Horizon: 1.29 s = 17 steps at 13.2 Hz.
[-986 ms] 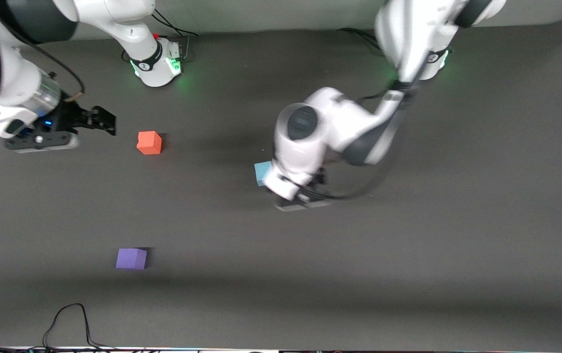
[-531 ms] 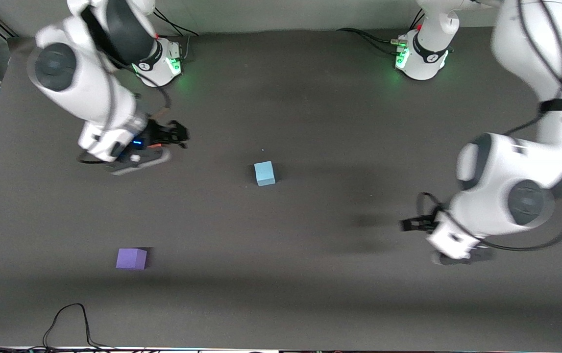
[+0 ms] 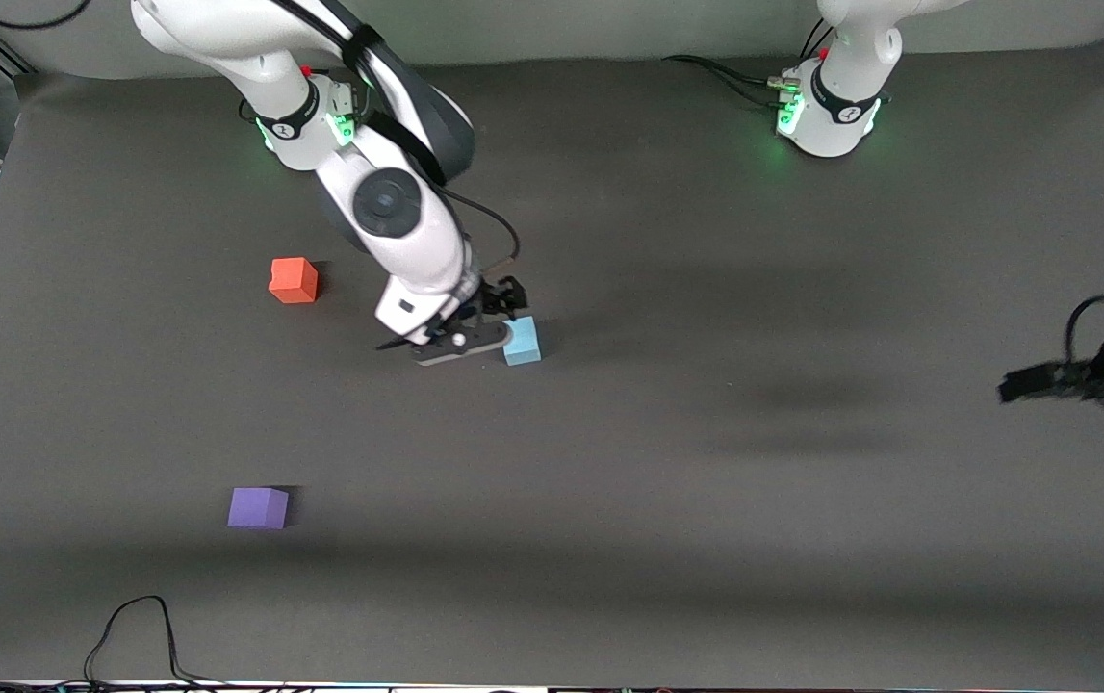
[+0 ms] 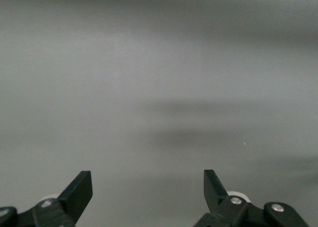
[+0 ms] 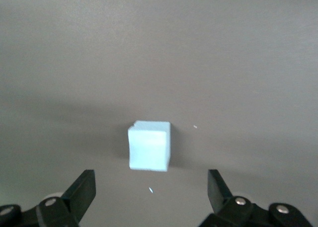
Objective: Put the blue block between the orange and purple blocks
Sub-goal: 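Close the right gripper on the blue cube and lift it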
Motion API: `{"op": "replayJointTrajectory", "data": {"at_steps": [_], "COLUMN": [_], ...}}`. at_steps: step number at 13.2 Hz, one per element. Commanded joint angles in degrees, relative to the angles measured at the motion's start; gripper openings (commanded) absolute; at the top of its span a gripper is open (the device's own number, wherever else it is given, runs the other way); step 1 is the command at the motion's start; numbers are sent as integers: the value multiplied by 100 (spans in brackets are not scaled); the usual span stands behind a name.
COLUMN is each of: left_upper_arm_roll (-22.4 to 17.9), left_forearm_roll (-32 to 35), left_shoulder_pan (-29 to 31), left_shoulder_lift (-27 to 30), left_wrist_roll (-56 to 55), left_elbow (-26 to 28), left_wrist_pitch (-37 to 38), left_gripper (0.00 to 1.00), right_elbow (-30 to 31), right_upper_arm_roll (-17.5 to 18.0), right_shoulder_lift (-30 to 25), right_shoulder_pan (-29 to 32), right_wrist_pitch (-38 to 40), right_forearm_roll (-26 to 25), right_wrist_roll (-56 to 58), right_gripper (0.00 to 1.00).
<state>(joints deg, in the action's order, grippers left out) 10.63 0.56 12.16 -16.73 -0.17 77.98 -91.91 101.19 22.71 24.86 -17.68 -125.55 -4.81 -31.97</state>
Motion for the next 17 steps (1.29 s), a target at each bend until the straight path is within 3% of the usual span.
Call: {"op": "replayJointTrajectory", "data": {"at_steps": [1,4,7,8,9,10,11,14,17], "left_upper_arm_roll": [62,71,80,19,-382,-908,-1104,-1142,-1124], "left_forearm_roll": [85,85,76,58,58,58,58,67,67], "left_shoulder_pan": [-12,-39,-74,-126,-544,-1053,-1267,-1339,-1304], "left_shoulder_lift": [696,908,1057,1179,1302,1382,1452,1787,1770], "left_wrist_roll": [44,44,53,79,88,96,149,185,202], "left_elbow": [481,498,516,638,770,858,894,1289,1281], "left_wrist_pitch": [164,287,384,358,288,261,261,95,138], "left_gripper": [100,100,100,100,100,100,100,100,100], "right_elbow": [14,296,576,717,814,841,859,885,833], "right_upper_arm_roll": [172,287,296,304,304,304,304,304,296], "right_shoulder_lift": [475,914,1065,1074,1083,1100,1100,1065,470], "right_shoulder_pan": [28,36,-25,-34,-34,-43,-43,-34,123], "right_wrist_pitch": [-424,-1224,-1489,-1673,-1814,-1832,-1833,-1789,-1037], "right_forearm_roll": [-729,-1135,-1749,-1829,-1839,-1839,-1839,-1830,-1568], "right_wrist_roll": [-729,-1547,-2075,-2190,-2235,-2296,-2366,-2402,-2358], "right_gripper": [100,100,100,100,99,88,75,36,34]}}
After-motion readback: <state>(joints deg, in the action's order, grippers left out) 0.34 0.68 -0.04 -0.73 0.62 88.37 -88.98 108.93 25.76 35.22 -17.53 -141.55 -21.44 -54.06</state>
